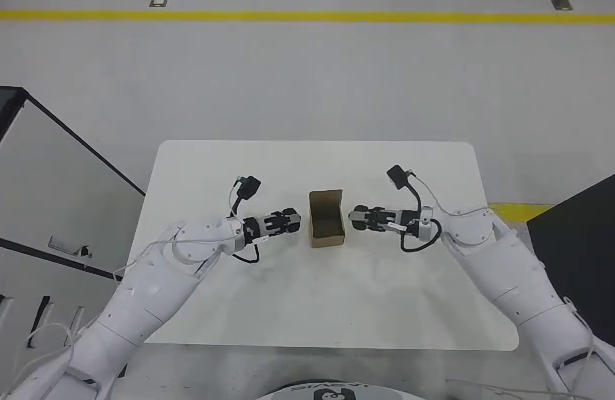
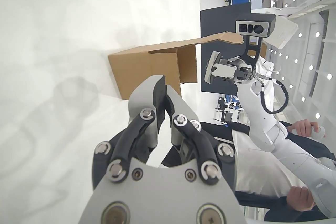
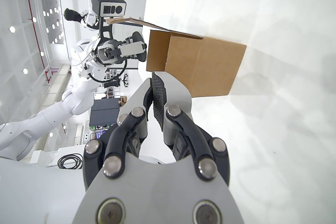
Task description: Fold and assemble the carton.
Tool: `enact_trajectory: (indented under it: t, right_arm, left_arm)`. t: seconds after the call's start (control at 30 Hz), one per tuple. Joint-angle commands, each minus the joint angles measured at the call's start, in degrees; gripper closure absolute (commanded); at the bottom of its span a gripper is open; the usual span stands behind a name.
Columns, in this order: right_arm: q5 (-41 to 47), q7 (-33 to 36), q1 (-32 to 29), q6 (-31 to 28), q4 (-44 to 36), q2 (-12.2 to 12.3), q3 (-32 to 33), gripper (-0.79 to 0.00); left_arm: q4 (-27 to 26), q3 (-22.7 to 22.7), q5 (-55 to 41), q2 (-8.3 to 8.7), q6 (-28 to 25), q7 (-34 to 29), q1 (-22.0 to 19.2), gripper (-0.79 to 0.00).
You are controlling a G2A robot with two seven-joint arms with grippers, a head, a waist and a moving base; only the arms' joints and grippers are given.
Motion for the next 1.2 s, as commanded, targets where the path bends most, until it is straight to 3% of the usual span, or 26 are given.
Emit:
enact_trajectory:
  t: [0.0, 0.63, 1.17]
  right_arm:
    - [-0.3, -1.6, -0.4, 0.5, -0.4, -0.1, -0.1, 0.0]
    - [-2.1, -5.9, 2.9, 2.8, 3.9, -3.1, -4.5, 0.0]
    - [-3.9, -7.0, 4.6, 3.6, 6.5, -5.0, -6.4, 0.0]
  left_arm:
    - [-0.1, 0.2, 0.2, -0.16, 0.0, 0.7, 0.4, 0.0]
    - [3.3, 3.2, 0.7, -2.57, -2.2, -0.8, -2.8, 0.0]
    - [3.4, 3.7, 1.4, -3.86, -1.4, 1.2, -2.4, 0.0]
